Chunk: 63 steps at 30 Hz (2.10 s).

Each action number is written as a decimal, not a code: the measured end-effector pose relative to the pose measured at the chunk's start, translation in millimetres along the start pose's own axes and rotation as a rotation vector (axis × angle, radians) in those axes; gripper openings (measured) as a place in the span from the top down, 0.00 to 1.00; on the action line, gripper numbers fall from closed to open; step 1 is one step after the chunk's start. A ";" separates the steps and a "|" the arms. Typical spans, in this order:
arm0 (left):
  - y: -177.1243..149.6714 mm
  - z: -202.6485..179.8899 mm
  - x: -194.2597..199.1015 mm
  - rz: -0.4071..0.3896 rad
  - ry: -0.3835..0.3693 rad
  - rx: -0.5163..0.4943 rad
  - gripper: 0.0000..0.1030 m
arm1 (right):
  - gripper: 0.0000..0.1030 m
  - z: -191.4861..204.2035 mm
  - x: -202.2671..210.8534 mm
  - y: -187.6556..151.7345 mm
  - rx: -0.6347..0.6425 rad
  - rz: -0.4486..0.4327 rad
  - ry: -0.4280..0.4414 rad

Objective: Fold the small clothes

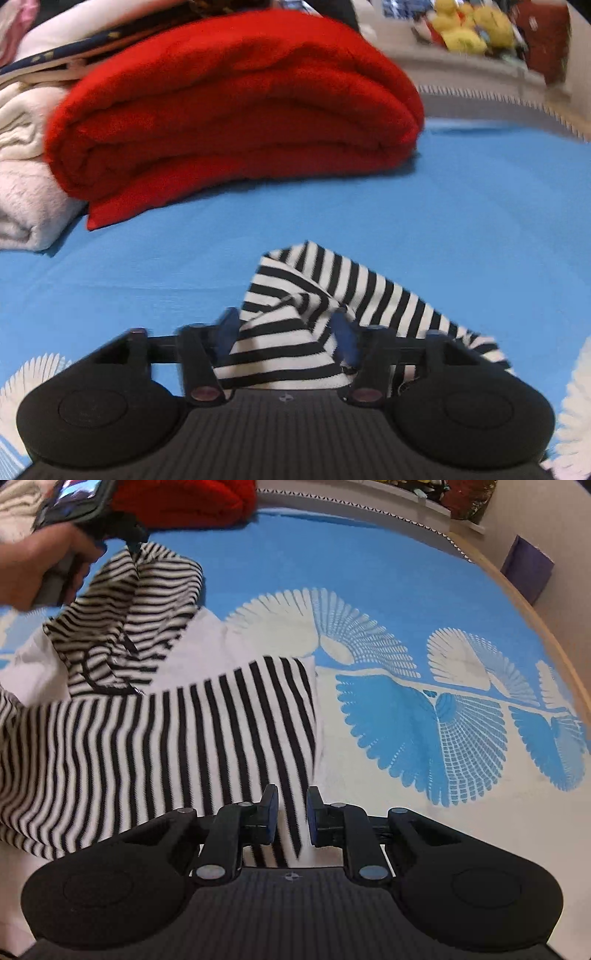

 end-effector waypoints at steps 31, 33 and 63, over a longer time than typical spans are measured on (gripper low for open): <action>-201.9 116.3 312.9 0.373 -0.199 0.596 0.75 | 0.81 9.4 35.3 22.8 -0.390 -0.088 0.190; -211.9 111.2 306.0 0.426 -0.205 0.655 0.74 | 0.81 12.6 23.6 19.8 -0.447 -0.059 0.221; -127.3 175.1 330.2 -0.116 -0.161 0.696 0.99 | 0.99 -50.7 73.3 40.7 -0.914 -0.425 0.448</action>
Point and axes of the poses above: each gripper's, at about its wrist camera, not at the fingertips, and x roughly against the way its jaws point, z to its left, y to its top, the point moved 5 cm from there along -x, roughly the way its jaws point, and after that the axes turned 15 degrees about -z, right-handed, at the moved point
